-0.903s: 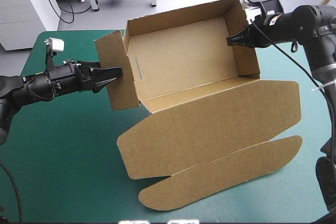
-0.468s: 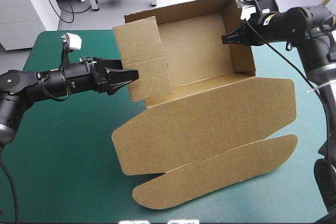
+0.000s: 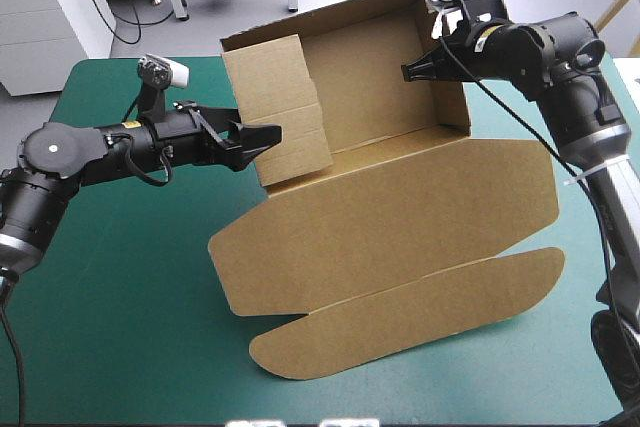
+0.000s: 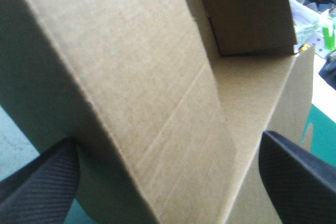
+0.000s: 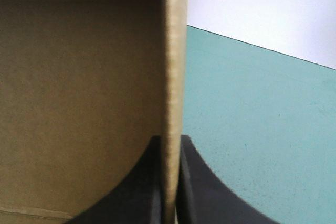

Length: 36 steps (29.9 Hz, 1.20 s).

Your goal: Fold the box

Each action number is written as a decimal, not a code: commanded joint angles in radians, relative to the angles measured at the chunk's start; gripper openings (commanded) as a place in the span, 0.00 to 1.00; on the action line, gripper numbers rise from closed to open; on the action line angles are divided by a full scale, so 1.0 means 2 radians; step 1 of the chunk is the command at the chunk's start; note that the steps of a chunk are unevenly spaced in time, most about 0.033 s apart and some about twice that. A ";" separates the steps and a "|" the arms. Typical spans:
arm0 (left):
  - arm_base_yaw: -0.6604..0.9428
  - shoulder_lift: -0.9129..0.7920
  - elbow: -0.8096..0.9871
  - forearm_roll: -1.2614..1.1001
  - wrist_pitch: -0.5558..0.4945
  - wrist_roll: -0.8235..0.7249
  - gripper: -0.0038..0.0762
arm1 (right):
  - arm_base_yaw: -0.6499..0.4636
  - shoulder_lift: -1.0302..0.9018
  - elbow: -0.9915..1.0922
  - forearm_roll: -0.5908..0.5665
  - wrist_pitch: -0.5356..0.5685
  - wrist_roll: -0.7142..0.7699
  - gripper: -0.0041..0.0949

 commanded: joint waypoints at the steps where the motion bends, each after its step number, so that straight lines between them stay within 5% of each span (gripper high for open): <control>1: -0.020 -0.015 -0.022 0.033 -0.061 -0.066 0.83 | 0.003 -0.024 -0.014 0.007 -0.051 0.011 0.03; 6: -0.034 -0.015 -0.024 0.053 -0.121 -0.093 0.75 | 0.003 -0.024 -0.014 0.003 -0.060 0.015 0.03; 12: -0.049 0.008 -0.046 0.081 -0.130 -0.131 0.71 | 0.003 -0.024 -0.014 -0.015 -0.073 0.030 0.03; 20: -0.088 0.053 -0.104 0.248 -0.131 -0.282 0.69 | 0.003 -0.024 -0.014 -0.027 -0.080 0.041 0.03; 29: -0.152 0.092 -0.155 0.442 -0.147 -0.463 0.56 | 0.003 -0.024 -0.014 -0.035 -0.088 0.057 0.03; 36: -0.169 0.098 -0.156 0.452 -0.166 -0.469 0.27 | 0.003 -0.024 -0.014 -0.034 -0.083 0.070 0.03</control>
